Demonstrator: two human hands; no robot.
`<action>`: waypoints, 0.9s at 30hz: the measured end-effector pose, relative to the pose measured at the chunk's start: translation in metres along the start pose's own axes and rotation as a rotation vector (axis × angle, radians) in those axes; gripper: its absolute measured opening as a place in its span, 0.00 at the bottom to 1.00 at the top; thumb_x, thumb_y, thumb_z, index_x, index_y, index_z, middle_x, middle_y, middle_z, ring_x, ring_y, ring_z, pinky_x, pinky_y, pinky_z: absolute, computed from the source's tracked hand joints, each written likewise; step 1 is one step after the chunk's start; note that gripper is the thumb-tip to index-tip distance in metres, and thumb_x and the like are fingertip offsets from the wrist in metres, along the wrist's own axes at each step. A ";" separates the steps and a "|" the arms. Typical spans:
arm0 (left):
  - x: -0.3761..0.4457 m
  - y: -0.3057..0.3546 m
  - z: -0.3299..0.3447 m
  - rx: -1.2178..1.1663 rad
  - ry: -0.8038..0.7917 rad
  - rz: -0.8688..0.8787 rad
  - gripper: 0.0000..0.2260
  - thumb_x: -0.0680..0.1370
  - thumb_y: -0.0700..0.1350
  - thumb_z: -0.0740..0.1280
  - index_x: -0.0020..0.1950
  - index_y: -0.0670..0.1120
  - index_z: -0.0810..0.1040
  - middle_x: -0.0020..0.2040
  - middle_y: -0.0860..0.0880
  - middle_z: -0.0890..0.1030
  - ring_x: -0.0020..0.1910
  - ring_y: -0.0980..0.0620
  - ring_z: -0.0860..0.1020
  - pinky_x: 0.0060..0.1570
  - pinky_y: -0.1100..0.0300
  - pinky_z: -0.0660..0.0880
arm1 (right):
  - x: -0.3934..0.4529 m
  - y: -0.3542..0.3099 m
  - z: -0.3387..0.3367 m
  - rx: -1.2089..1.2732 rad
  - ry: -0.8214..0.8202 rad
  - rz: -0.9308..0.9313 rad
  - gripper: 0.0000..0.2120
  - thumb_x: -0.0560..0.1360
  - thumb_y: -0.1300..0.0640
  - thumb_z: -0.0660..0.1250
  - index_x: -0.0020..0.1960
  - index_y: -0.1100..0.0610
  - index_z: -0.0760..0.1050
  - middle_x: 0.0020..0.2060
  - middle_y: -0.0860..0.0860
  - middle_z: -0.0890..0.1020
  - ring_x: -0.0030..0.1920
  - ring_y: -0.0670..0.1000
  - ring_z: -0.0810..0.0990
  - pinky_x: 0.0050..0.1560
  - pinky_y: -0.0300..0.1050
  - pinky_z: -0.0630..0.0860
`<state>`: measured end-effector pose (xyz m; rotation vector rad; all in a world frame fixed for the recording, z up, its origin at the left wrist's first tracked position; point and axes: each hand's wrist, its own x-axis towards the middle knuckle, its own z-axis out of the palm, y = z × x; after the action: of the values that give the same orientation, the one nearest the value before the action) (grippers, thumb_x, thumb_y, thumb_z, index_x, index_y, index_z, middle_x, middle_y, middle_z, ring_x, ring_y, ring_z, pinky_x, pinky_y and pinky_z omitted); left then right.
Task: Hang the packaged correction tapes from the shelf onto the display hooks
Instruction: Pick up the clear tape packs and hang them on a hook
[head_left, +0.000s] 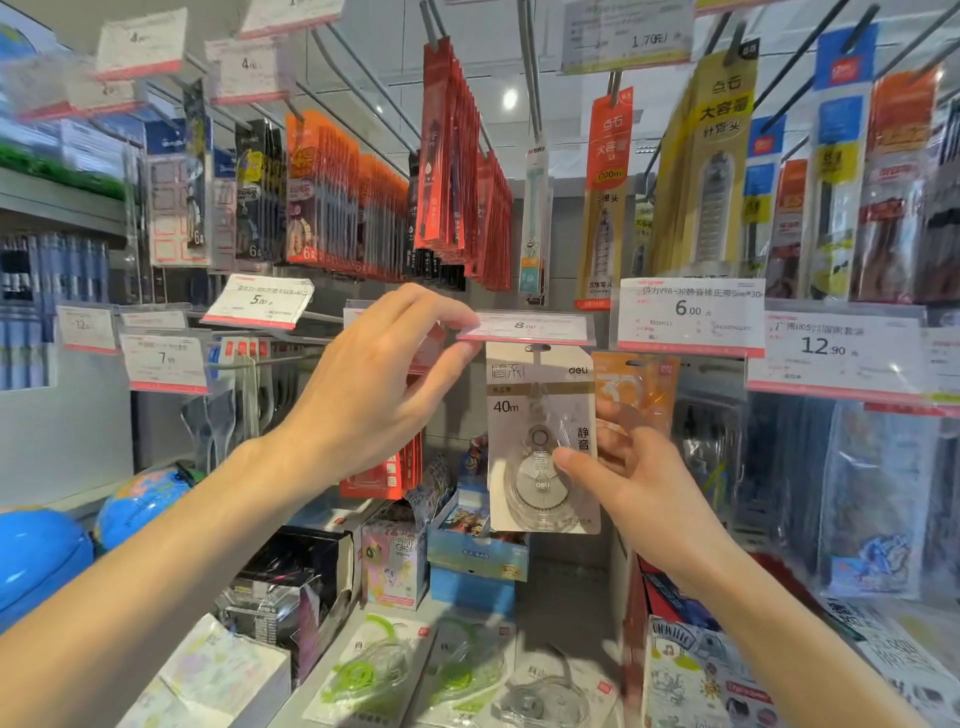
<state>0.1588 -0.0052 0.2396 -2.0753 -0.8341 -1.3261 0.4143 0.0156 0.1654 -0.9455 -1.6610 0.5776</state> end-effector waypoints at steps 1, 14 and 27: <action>-0.002 0.000 0.001 -0.013 -0.002 -0.009 0.12 0.83 0.52 0.62 0.62 0.48 0.78 0.55 0.55 0.77 0.47 0.54 0.78 0.47 0.54 0.78 | 0.000 0.000 0.001 -0.003 0.007 0.007 0.19 0.78 0.49 0.74 0.61 0.35 0.69 0.51 0.34 0.87 0.53 0.36 0.85 0.53 0.36 0.81; -0.017 -0.002 0.012 -0.099 0.057 -0.040 0.15 0.83 0.50 0.64 0.67 0.45 0.78 0.59 0.49 0.77 0.48 0.52 0.78 0.48 0.52 0.79 | 0.005 0.005 0.009 -0.009 -0.016 -0.005 0.23 0.79 0.56 0.72 0.69 0.42 0.68 0.55 0.42 0.89 0.55 0.41 0.87 0.59 0.45 0.82; -0.067 0.013 0.100 -0.375 -0.057 -0.539 0.24 0.79 0.59 0.67 0.73 0.64 0.64 0.61 0.69 0.72 0.58 0.68 0.73 0.54 0.70 0.70 | 0.020 0.027 0.017 -0.084 0.052 -0.015 0.30 0.79 0.58 0.72 0.74 0.41 0.62 0.47 0.21 0.79 0.50 0.31 0.84 0.44 0.23 0.75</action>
<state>0.2055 0.0435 0.1393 -2.2665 -1.3199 -1.8264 0.4042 0.0487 0.1507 -1.0002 -1.6546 0.4725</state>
